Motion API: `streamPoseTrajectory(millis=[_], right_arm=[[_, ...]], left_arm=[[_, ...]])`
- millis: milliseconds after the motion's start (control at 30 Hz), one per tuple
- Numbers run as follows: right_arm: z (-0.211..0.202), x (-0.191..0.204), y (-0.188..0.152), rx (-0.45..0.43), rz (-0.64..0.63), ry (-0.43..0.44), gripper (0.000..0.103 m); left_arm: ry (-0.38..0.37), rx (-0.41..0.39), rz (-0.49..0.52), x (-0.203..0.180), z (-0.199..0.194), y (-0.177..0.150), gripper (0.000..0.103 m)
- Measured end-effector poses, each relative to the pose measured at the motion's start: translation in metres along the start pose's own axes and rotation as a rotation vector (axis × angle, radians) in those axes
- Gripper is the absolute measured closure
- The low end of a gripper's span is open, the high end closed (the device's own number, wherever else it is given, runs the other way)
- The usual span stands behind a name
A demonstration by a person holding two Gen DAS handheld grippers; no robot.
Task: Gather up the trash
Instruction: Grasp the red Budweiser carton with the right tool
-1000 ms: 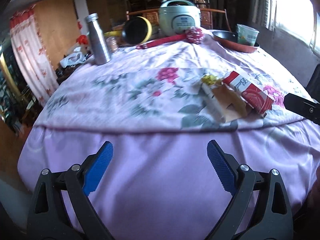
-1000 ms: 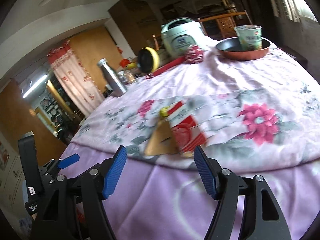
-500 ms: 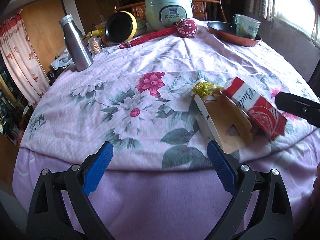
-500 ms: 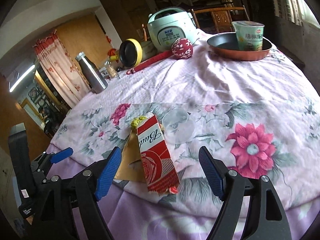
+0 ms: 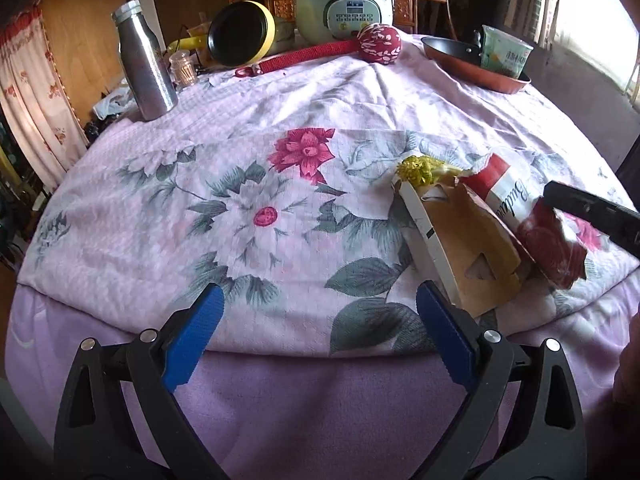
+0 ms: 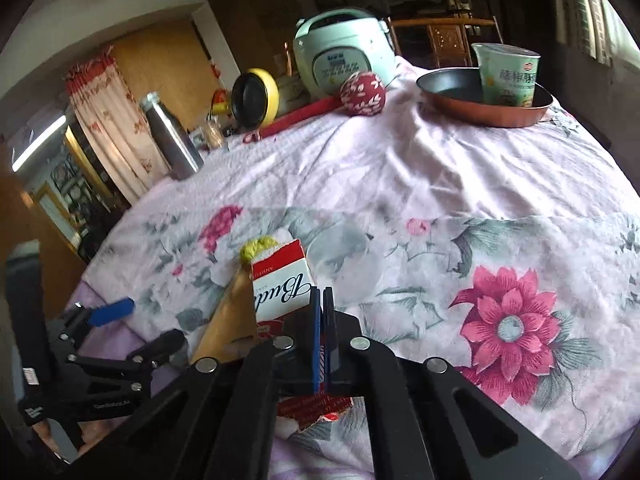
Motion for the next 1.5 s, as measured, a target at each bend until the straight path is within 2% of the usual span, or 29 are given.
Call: streamPoseTrajectory(millis=[67,167,233,267,333,433,500,533,567,600,633,800,900,1000,1200,1367,1500], right_arm=[[-0.002,-0.005,0.001,-0.008,0.025,0.013,0.101],[0.0,-0.006,0.0,0.031,0.038,0.078,0.093],[0.0,-0.004,0.001,0.042,0.039,0.097,0.029],[-0.003,-0.003,0.001,0.028,0.037,0.09,0.023],[-0.004,0.003,0.0,0.018,0.01,0.072,0.022],[0.007,0.014,-0.006,0.082,-0.044,0.059,0.021],[0.017,0.023,-0.01,0.125,-0.096,0.031,0.023],[0.018,0.026,-0.011,0.125,-0.115,0.018,0.032],[0.017,0.027,-0.011,0.115,-0.124,0.02,0.075],[0.016,0.027,-0.011,0.109,-0.115,0.047,0.092],[0.012,0.023,-0.009,0.089,-0.091,0.051,0.101],[-0.007,-0.006,-0.002,-0.007,0.045,0.059,0.101],[-0.008,-0.023,0.001,-0.011,0.116,0.064,0.101],[-0.009,-0.035,0.002,-0.008,0.169,0.072,0.1],[-0.013,-0.047,0.008,-0.025,0.212,0.082,0.098],[-0.014,-0.053,0.008,-0.03,0.238,0.078,0.098],[-0.014,-0.056,0.008,-0.03,0.252,0.077,0.097]], left_arm=[[-0.022,0.005,-0.024,0.004,0.0,0.0,0.009],[-0.051,0.02,-0.048,0.008,0.002,0.0,0.009],[-0.054,0.016,-0.052,0.008,0.002,0.0,0.009],[-0.053,0.013,-0.051,0.007,0.001,0.0,0.009],[-0.05,0.008,-0.045,0.006,0.0,0.0,0.009],[-0.033,0.008,-0.033,0.004,0.0,-0.001,0.009],[-0.038,0.006,-0.031,0.004,-0.001,-0.002,0.009],[-0.044,0.004,-0.035,0.005,-0.002,-0.002,0.009],[-0.047,0.003,-0.039,0.006,-0.002,-0.002,0.009],[-0.05,0.004,-0.044,0.007,-0.002,-0.002,0.009],[-0.052,0.005,-0.051,0.008,-0.002,-0.002,0.009],[-0.065,0.026,-0.043,0.005,0.0,0.0,0.009],[-0.084,0.033,-0.024,-0.002,0.001,0.007,0.009],[-0.137,0.04,-0.028,-0.009,0.004,0.017,0.009],[-0.217,0.072,0.015,-0.045,0.019,0.034,0.009],[-0.233,0.107,0.076,-0.077,0.04,0.042,0.009],[-0.242,0.129,0.089,-0.086,0.057,0.043,0.01]])
Point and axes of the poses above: each gripper's, at about its wrist camera, not at the fingertips, and z roughly the way its jaws point, x to its left, y to its top, the point moved 2 cm from there along z, roughly the way its jaws point, and after that the axes turned 12 degrees about -y, right-handed, at the moved point
